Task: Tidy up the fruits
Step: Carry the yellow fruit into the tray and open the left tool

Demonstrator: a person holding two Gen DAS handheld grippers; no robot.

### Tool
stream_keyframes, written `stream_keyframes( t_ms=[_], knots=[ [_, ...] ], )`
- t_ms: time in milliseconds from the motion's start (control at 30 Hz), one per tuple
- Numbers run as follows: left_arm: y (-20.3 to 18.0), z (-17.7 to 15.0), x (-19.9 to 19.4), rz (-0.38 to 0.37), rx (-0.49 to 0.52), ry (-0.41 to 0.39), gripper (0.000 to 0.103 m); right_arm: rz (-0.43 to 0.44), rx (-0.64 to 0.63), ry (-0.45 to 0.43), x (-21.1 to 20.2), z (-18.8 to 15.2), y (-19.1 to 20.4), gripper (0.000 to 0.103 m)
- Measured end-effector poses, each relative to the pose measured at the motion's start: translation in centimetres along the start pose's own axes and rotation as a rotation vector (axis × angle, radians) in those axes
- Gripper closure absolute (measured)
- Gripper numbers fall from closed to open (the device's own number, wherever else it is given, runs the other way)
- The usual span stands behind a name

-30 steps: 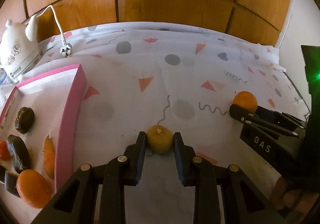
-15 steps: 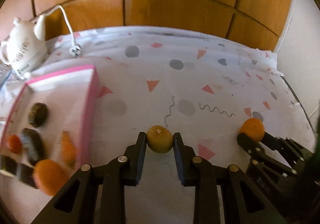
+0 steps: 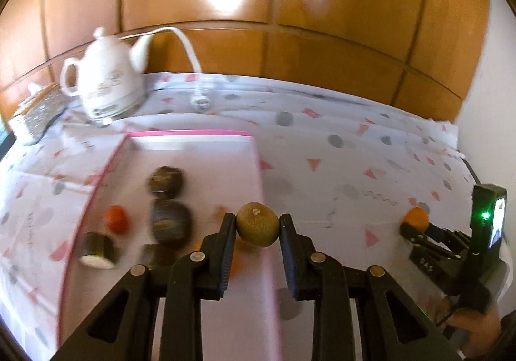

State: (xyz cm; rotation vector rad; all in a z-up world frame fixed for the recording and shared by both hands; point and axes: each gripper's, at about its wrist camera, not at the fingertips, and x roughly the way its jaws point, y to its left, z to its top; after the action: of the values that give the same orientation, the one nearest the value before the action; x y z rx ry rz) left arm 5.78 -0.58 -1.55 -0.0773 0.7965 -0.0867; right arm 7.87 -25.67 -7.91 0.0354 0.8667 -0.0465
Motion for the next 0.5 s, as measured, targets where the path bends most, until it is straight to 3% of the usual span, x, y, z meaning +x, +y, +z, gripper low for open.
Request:
stream_keyframes(
  t_ms=[500],
  knots=[
    [7.1,-1.9,-2.0,0.118,-0.13,-0.009,0.076,-0.052,-0.038,-0.008,-0.3,0.0,0.8,0.065]
  ],
)
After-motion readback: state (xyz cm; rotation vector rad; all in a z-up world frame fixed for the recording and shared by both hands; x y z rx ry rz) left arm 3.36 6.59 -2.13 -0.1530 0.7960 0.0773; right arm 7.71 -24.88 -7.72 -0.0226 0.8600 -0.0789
